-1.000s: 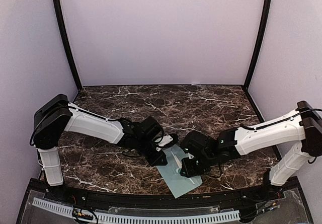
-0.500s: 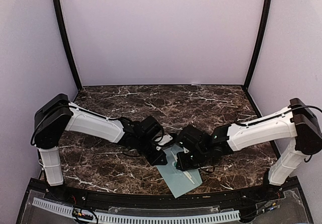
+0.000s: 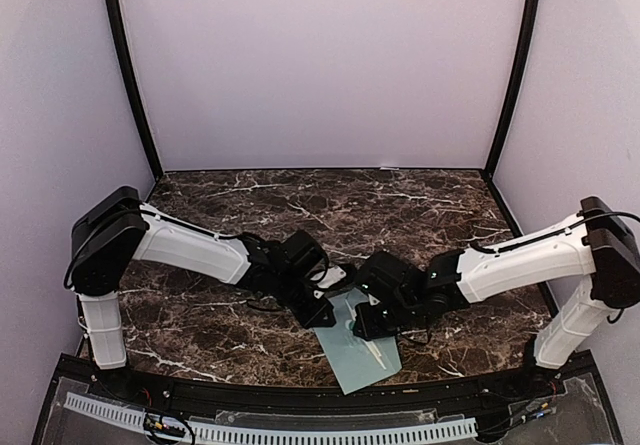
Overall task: Place the letter into the envelope and seal it
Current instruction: Paint the envelope at the center of the board.
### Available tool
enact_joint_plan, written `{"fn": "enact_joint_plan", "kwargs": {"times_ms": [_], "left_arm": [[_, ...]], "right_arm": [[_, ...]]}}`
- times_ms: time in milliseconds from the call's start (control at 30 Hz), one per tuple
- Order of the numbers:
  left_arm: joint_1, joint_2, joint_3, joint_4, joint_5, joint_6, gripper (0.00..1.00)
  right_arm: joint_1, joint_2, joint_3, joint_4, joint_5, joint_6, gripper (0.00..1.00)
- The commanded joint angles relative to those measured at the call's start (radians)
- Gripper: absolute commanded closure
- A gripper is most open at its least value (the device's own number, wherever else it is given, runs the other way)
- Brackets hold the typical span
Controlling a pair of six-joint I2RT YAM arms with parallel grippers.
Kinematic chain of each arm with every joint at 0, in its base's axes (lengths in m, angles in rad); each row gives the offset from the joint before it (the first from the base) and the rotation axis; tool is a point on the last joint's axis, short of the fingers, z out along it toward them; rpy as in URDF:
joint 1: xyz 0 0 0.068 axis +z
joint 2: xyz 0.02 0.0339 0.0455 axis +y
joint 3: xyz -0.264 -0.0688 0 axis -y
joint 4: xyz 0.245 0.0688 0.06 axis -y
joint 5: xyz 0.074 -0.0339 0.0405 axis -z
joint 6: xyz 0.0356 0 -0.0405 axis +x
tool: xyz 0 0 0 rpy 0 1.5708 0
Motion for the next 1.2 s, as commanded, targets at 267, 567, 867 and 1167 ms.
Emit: {"fn": "enact_joint_plan", "kwargs": {"times_ms": [267, 567, 867, 1167], "left_arm": [[-0.009, 0.076, -0.023, -0.092, -0.044, -0.003, 0.97], [-0.009, 0.077, -0.021, -0.096, -0.044, -0.003, 0.97], [-0.009, 0.077, -0.018, -0.098, -0.041, 0.000, 0.97], [-0.009, 0.080, -0.018, -0.097, -0.036, 0.001, 0.97]], "right_arm": [[0.096, -0.116, -0.079, -0.147, -0.025, 0.125, 0.96], [0.122, -0.124, -0.076, -0.121, -0.034, 0.147, 0.96], [0.119, -0.083, -0.070, -0.131, -0.002, 0.152, 0.96], [0.071, -0.041, -0.056, -0.104, 0.020, 0.110, 0.96]]}}
